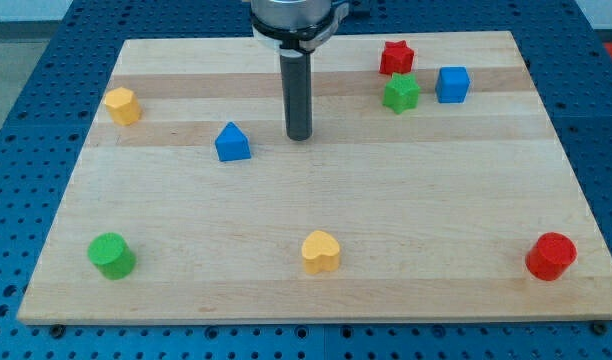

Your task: Drive blue triangle left diagonally towards green circle

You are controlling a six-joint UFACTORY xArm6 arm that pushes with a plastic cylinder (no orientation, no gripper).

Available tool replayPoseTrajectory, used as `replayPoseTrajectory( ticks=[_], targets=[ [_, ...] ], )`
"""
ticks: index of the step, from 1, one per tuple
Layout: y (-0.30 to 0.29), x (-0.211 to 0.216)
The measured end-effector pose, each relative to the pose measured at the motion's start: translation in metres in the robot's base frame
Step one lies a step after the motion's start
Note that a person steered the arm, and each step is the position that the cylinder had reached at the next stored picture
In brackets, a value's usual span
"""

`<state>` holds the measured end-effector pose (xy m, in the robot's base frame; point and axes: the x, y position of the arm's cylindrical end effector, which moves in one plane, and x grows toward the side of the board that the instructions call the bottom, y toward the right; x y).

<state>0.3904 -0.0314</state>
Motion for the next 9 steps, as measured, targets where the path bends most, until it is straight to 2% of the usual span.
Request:
replayPoseTrajectory(
  ticks=[2,7,8,9],
  targets=[
    [-0.039,0.015],
    [-0.133,0.015],
    [-0.133,0.015],
    [-0.103,0.015]
  ],
)
